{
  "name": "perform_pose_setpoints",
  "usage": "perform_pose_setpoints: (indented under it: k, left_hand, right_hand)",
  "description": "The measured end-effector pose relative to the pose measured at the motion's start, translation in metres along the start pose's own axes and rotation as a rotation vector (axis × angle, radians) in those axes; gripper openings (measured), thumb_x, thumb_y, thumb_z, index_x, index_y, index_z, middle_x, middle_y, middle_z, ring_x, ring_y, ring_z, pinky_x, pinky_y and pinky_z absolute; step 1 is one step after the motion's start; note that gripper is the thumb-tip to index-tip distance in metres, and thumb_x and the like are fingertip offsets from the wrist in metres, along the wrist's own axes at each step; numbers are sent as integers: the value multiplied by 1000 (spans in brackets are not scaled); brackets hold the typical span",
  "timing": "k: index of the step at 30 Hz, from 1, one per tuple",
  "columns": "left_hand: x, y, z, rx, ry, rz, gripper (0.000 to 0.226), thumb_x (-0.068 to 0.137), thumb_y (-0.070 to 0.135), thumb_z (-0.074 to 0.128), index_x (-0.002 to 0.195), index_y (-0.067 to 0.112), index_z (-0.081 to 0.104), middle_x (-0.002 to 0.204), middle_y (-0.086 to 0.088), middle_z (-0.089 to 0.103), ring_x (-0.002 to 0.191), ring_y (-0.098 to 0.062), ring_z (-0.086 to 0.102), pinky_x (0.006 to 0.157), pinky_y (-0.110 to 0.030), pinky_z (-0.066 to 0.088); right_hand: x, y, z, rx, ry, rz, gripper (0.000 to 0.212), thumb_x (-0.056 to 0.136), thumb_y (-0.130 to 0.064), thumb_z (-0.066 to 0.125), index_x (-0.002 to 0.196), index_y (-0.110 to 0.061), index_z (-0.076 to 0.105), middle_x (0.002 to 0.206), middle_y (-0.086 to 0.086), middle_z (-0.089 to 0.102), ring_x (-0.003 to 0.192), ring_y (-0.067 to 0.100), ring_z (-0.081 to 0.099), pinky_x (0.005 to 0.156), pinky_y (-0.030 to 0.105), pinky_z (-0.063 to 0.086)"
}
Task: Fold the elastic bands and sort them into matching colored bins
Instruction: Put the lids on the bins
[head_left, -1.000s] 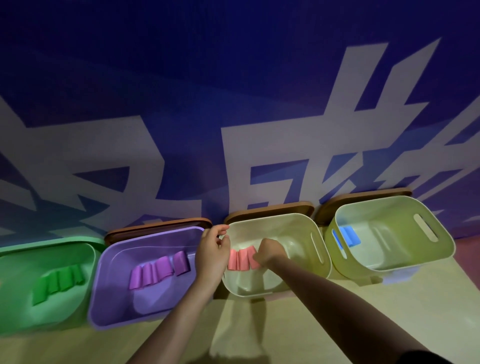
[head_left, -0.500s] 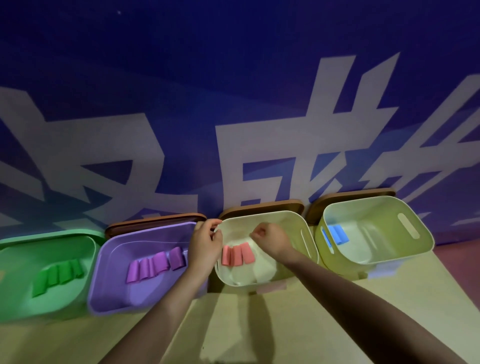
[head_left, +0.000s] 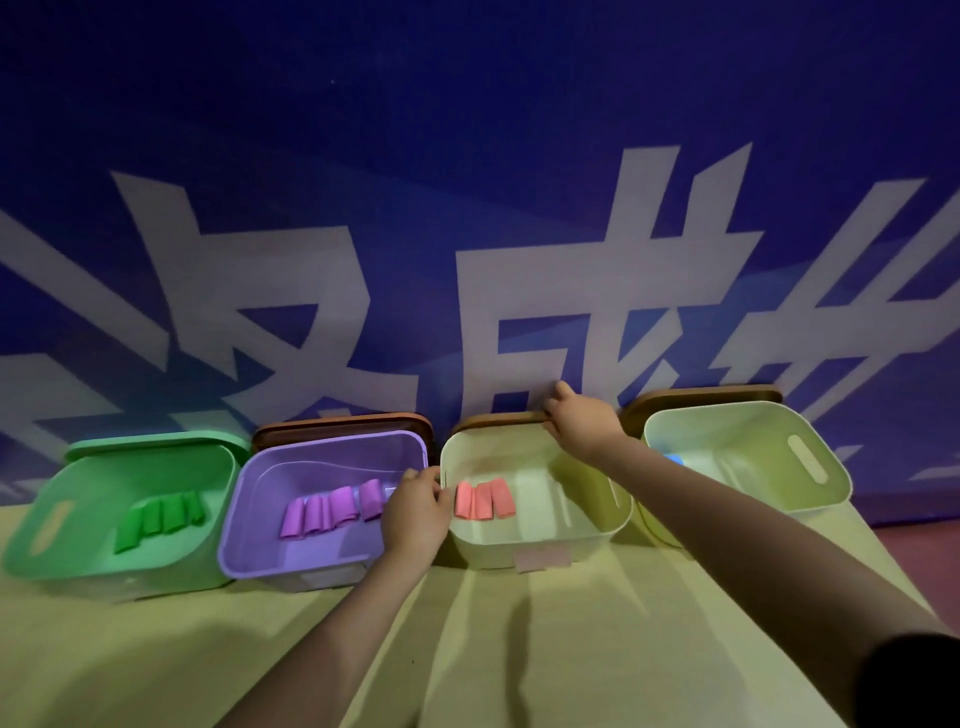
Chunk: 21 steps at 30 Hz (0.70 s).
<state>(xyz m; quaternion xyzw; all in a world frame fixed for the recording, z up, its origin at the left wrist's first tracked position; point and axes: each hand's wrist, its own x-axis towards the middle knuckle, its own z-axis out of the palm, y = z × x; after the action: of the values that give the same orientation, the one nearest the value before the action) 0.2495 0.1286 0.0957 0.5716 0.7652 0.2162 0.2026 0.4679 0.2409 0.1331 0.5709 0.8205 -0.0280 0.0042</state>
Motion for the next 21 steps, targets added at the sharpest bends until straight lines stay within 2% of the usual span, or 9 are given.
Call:
perform_pose_setpoints:
  k: [4, 8, 10, 13, 15, 17, 18, 20, 21]
  left_hand:
    - [0, 5, -6, 62, -6, 13, 23, 91, 14, 50, 105, 13, 68, 97, -9, 61, 84, -28, 60, 67, -33, 47]
    - [10, 3, -9, 77, -39, -16, 22, 91, 16, 47, 76, 15, 63, 77, -7, 61, 72, -25, 53, 60, -31, 40]
    - [17, -4, -8, -14, -43, -41, 29, 96, 19, 42, 78, 12, 64, 79, -9, 65, 75, -27, 56, 65, -34, 43]
    - [20, -9, -9, -130, -20, -63, 35, 101, 25, 36, 100, 10, 68, 95, -10, 70, 89, -28, 62, 77, -35, 46]
    - [16, -1, -15, -377, -33, -133, 37, 103, 29, 33, 108, 10, 65, 95, -10, 70, 84, -26, 63, 75, -35, 49]
    - [12, 13, -23, -791, -99, -303, 42, 105, 34, 27, 113, 6, 58, 94, -12, 67, 71, -24, 59, 61, -31, 49]
    - [11, 19, -27, -1012, -145, -414, 43, 105, 36, 24, 114, 6, 53, 96, -14, 64, 72, -25, 57, 59, -29, 47]
    - [8, 25, -38, -1337, -208, -599, 43, 104, 41, 24, 111, 7, 49, 95, -15, 61, 79, -28, 58, 65, -32, 45]
    - [8, 25, -39, -1377, -228, -627, 42, 103, 43, 28, 106, 7, 50, 94, -14, 60, 79, -27, 58, 67, -33, 45]
  right_hand:
    - [7, -1, -9, -185, 6, -50, 27, 100, -19, 43, 122, -16, 59, 121, 5, 55, 101, 25, 58, 77, 36, 52]
    - [7, 6, -27, -221, 97, -127, 28, 101, -27, 41, 119, -18, 61, 118, 2, 59, 111, 24, 53, 72, 34, 47]
    - [0, 7, -42, -178, 243, -156, 31, 101, -31, 41, 111, -15, 65, 107, 5, 65, 104, 27, 56, 62, 32, 40]
    - [-21, 10, -65, -108, 566, -218, 24, 95, -30, 54, 95, -14, 72, 84, 4, 70, 80, 26, 57, 57, 31, 39]
    - [-37, 9, -72, -114, 672, -276, 28, 94, -33, 50, 94, -17, 73, 83, -1, 69, 78, 23, 55, 63, 32, 39]
    - [-56, 2, -69, -126, 706, -330, 32, 94, -35, 46, 93, -19, 73, 83, -4, 69, 78, 23, 56, 67, 33, 37]
    - [-65, -2, -65, -128, 713, -354, 31, 95, -36, 46, 91, -19, 72, 82, -4, 68, 78, 23, 56, 68, 34, 37]
    - [-82, -9, -51, -119, 708, -387, 33, 97, -37, 46, 88, -19, 72, 79, -4, 67, 77, 23, 56, 70, 35, 39]
    - [-91, -13, -42, -102, 703, -392, 35, 99, -37, 44, 87, -19, 72, 78, -4, 66, 76, 22, 56, 71, 35, 38]
